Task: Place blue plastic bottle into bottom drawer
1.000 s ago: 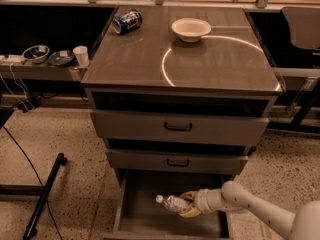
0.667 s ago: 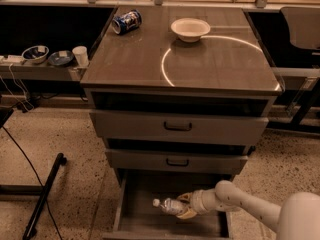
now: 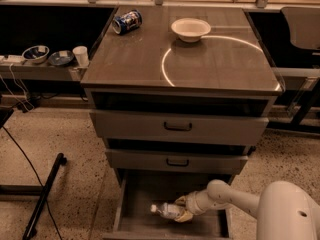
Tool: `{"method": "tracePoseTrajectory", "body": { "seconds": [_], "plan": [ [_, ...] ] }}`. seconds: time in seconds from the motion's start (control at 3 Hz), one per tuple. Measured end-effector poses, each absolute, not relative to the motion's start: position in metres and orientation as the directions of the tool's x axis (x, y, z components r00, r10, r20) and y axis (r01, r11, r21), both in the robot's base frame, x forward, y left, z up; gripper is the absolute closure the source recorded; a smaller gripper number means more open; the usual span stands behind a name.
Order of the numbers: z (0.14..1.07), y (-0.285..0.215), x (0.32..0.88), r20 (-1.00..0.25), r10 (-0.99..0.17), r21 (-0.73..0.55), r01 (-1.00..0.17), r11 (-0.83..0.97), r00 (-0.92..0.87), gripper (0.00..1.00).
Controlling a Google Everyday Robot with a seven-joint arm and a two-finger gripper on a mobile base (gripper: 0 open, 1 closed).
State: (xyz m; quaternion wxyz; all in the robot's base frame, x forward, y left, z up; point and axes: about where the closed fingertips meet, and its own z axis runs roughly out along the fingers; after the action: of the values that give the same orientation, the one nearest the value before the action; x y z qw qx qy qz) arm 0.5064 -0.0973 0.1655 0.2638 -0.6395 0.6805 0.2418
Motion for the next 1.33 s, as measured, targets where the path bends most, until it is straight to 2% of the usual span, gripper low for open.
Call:
{"method": "tracePoseTrajectory", "body": {
  "seconds": [1.0, 1.33],
  "plan": [
    [0.165, -0.0961, 0.506, -0.668, -0.743, -0.006, -0.998, 0.063, -0.043, 0.04],
    [0.165, -0.0961, 0.506, -0.668, -0.743, -0.006, -0.998, 0.063, -0.043, 0.0]
  ]
}}
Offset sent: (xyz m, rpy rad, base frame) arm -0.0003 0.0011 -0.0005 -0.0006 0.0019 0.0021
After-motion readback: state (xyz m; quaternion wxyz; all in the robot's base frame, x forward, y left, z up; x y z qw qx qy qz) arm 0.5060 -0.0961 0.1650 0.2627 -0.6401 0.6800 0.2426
